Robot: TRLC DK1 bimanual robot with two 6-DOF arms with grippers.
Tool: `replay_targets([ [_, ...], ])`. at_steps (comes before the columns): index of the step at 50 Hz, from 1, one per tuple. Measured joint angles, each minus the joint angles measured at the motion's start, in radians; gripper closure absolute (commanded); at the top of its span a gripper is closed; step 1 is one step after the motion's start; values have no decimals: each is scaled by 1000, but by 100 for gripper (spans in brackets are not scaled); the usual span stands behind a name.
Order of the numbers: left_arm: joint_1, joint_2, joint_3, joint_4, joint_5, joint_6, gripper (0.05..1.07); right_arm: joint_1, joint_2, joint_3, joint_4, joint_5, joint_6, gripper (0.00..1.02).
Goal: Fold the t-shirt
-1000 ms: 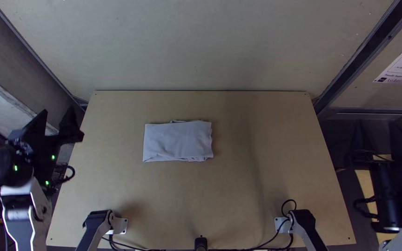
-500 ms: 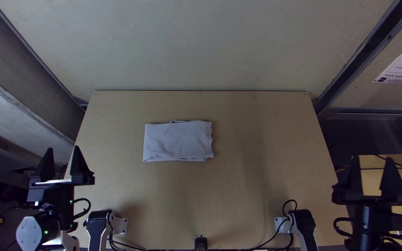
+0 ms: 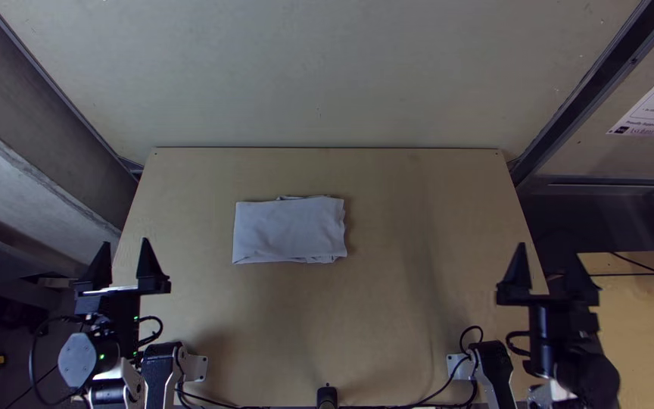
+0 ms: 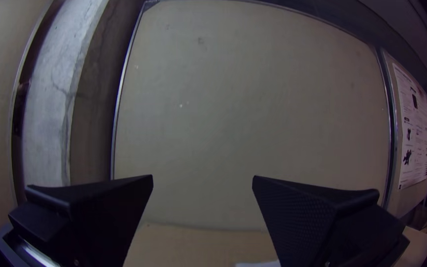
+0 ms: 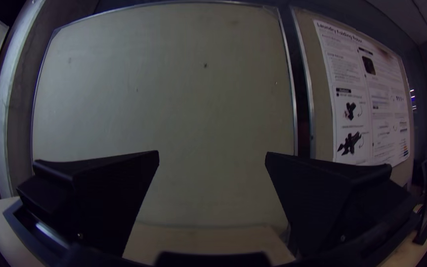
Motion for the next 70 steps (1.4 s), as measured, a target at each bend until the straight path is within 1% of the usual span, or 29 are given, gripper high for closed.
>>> replay_targets([
  [2, 0, -1, -27, 21, 0, 0, 10, 0, 0, -37, 22, 0, 2, 4],
  [7, 0, -2, -101, 64, 0, 0, 10, 0, -1, -152, 137, 0, 25, 4],
  [14, 0, -2, -197, 74, 0, 0, 10, 13, -2, -306, 287, 0, 39, 4],
  [19, 0, -2, -248, 112, 0, 4, 10, 38, -2, -396, 350, 0, 45, 4],
  [23, 0, -2, -294, 145, -1, 21, 10, 53, -3, -458, 369, 0, 46, 4],
  [29, 0, -2, -363, 150, 1, 37, 10, 59, -3, -514, 345, 0, 55, 4],
  [37, -1, -3, -393, 153, 1, 44, 10, 79, -3, -515, 185, -1, 73, 4],
  [47, -2, -3, -393, 153, 1, 44, 10, 43, -3, -515, 183, -4, 76, 4],
  [70, -2, -3, -393, 153, 1, 44, 10, 42, -3, -515, 183, -4, 76, 4],
])
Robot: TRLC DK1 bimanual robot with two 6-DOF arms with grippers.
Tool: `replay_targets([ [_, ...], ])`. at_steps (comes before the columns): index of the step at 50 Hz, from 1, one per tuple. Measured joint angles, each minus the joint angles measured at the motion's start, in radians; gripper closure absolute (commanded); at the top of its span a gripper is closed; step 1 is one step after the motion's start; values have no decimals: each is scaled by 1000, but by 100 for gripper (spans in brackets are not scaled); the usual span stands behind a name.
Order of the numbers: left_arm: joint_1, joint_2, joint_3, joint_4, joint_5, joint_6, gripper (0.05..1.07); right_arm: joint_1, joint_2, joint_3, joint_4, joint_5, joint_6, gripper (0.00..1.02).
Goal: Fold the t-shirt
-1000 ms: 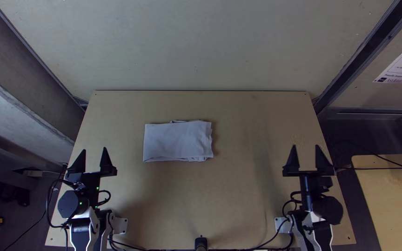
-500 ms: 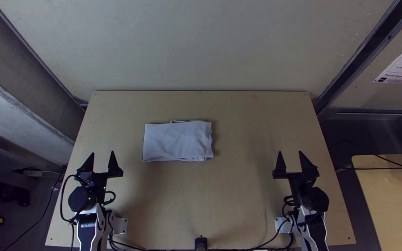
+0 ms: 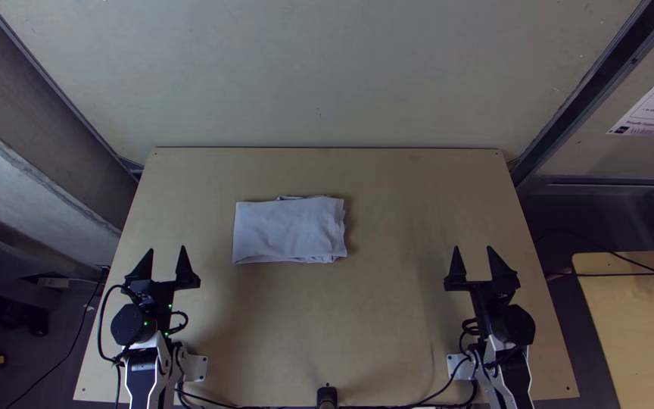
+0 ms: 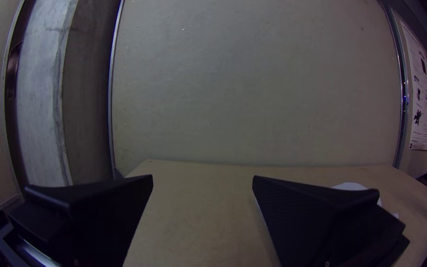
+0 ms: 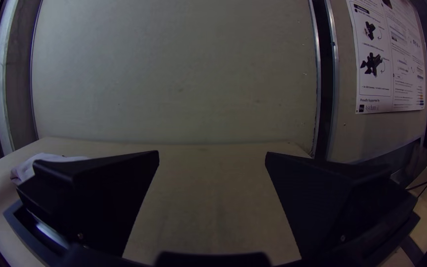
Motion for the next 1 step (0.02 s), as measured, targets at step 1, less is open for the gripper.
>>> replay_targets([
  [1, 0, 0, 0, 0, 0, 0, 10, 0, 0, 0, 0, 0, 0, 4],
])
